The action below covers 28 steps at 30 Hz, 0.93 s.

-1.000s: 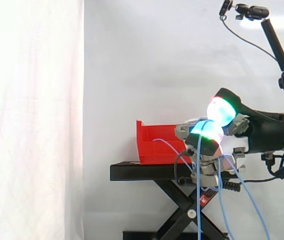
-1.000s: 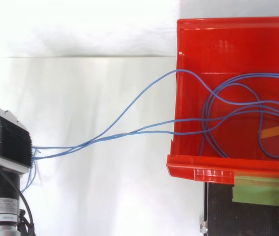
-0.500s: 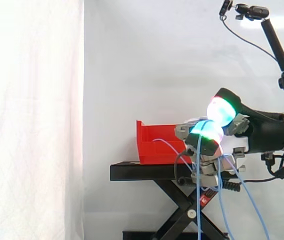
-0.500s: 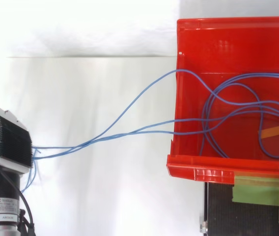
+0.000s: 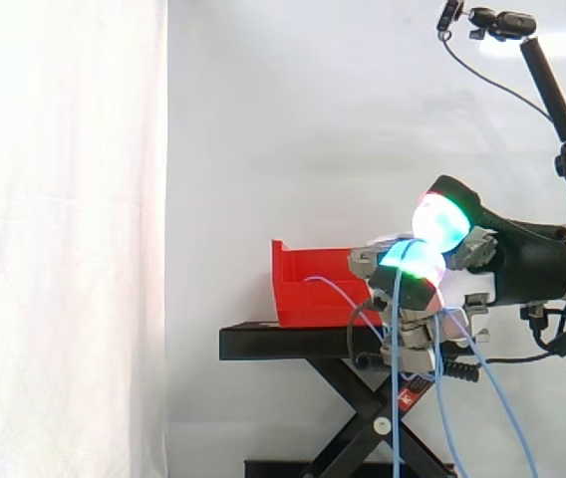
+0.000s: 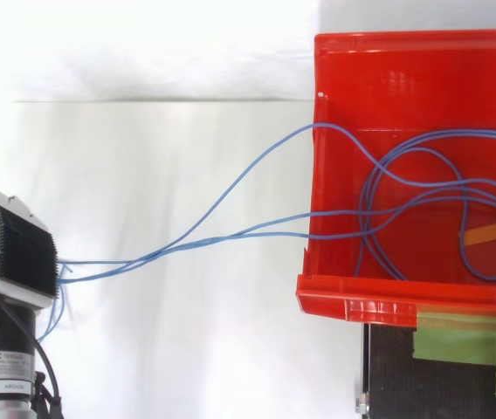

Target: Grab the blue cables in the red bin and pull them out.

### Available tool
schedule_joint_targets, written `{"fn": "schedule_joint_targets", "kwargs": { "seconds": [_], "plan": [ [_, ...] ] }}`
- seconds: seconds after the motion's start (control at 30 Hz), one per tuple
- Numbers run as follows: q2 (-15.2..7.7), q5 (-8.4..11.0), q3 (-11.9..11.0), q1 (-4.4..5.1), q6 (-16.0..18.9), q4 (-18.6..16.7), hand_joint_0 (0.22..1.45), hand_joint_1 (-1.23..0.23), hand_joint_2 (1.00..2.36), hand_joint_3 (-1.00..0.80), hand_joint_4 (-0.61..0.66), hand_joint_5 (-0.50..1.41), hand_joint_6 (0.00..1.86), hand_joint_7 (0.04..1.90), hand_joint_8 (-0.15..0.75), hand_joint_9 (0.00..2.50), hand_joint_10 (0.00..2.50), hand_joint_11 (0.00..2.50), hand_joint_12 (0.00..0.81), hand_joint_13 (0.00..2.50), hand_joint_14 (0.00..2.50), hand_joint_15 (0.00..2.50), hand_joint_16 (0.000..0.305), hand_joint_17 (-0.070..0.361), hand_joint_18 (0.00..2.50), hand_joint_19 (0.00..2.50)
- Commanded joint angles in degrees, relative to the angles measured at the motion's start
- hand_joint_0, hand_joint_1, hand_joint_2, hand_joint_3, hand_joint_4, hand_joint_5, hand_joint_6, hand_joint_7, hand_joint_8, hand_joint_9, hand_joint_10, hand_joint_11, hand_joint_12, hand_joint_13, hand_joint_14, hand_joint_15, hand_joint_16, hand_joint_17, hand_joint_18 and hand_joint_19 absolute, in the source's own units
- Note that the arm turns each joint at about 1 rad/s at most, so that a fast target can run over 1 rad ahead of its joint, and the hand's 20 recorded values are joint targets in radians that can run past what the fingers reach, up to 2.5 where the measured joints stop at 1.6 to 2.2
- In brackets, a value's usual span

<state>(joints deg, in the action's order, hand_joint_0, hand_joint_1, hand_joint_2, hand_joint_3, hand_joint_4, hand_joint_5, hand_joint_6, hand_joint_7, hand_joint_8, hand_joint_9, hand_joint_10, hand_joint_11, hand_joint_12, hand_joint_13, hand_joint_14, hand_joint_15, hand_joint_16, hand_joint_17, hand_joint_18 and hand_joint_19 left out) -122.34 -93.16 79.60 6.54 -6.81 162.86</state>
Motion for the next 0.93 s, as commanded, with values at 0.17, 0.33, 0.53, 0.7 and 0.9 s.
{"fn": "schedule_joint_targets", "kwargs": {
  "seconds": [0.17, 0.33, 0.53, 0.7, 0.9],
  "plan": [
    [0.0, 0.00, 0.0, -0.04, 0.0, 0.0, 0.98, -0.82, 1.00, -0.97, 0.08, 0.50, 1.59, 0.35, 0.224, 1.07, 0.02, 1.28, 0.287, 1.30, 0.01, 1.60, 0.046, 0.105, 0.92, 1.02],
    [0.0, 0.00, 0.0, -0.04, 0.0, 0.0, 0.98, -0.82, 1.00, -0.96, 0.08, 0.50, 1.59, 0.37, 0.225, 1.06, 0.02, 1.28, 0.286, 1.30, 0.01, 1.60, 0.047, 0.105, 0.92, 1.02],
    [0.0, 0.00, 0.0, 0.05, 0.0, 0.0, 0.98, -0.82, 1.00, -0.97, 0.08, 0.50, 1.59, 0.35, 0.224, 1.06, 0.02, 1.27, 0.284, 1.30, 0.01, 1.59, 0.046, 0.105, 0.92, 1.02],
    [0.0, 0.00, 0.0, 0.05, 0.0, 0.0, 0.98, -0.82, 1.00, -0.96, 0.08, 0.50, 1.59, 0.36, 0.225, 1.07, 0.02, 1.26, 0.283, 1.30, 0.01, 1.59, 0.046, 0.104, 0.92, 1.02],
    [0.0, 0.00, -0.1, 0.05, 0.0, 0.0, 0.98, -0.82, 1.00, -0.96, 0.08, 0.50, 1.59, 0.36, 0.225, 1.07, 0.02, 1.27, 0.280, 1.30, 0.01, 1.59, 0.047, 0.105, 0.91, 1.02]
  ]
}}
